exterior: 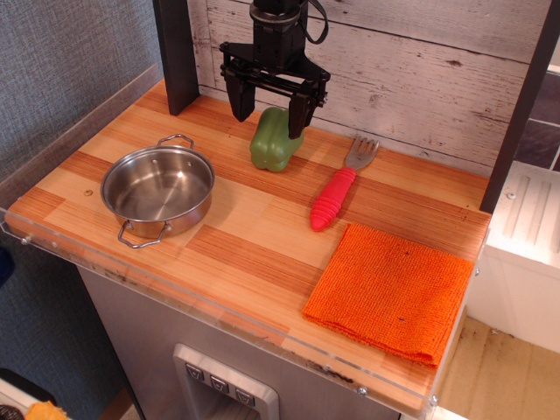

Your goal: Place the metal pot on top of the orange cloth.

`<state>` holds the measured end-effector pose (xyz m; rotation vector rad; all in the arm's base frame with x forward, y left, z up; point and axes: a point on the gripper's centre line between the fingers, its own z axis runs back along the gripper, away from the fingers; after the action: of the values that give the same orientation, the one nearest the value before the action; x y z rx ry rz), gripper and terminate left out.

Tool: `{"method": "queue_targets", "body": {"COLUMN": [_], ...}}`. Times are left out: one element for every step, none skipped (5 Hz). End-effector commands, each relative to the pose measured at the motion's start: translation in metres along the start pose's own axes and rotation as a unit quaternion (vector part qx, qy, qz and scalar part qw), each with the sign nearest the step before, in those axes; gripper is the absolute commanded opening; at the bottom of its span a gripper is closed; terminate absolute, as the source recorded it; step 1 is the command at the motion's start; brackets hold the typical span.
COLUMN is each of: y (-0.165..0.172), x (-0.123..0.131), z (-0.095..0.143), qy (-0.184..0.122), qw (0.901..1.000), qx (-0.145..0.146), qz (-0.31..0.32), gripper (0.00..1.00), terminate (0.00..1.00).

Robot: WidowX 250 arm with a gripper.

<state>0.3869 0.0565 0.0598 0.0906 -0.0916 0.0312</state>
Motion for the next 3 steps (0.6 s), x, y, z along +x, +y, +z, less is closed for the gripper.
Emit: {"method": "queue_targets", "body": {"y": [0.0, -0.003, -0.003], "x": [0.0, -0.031, -0.056], "z": [0.0, -0.002, 0.003], "qy": [0.0, -0.021, -0.04], "qw": [1.0, 0.9979, 0.9977], "qx": [0.0, -0.06, -0.054], "qz": [0.0, 0.015, 0.007], "gripper": [1.0, 1.0, 1.0], "terminate": [0.0, 0.0, 0.0]}}
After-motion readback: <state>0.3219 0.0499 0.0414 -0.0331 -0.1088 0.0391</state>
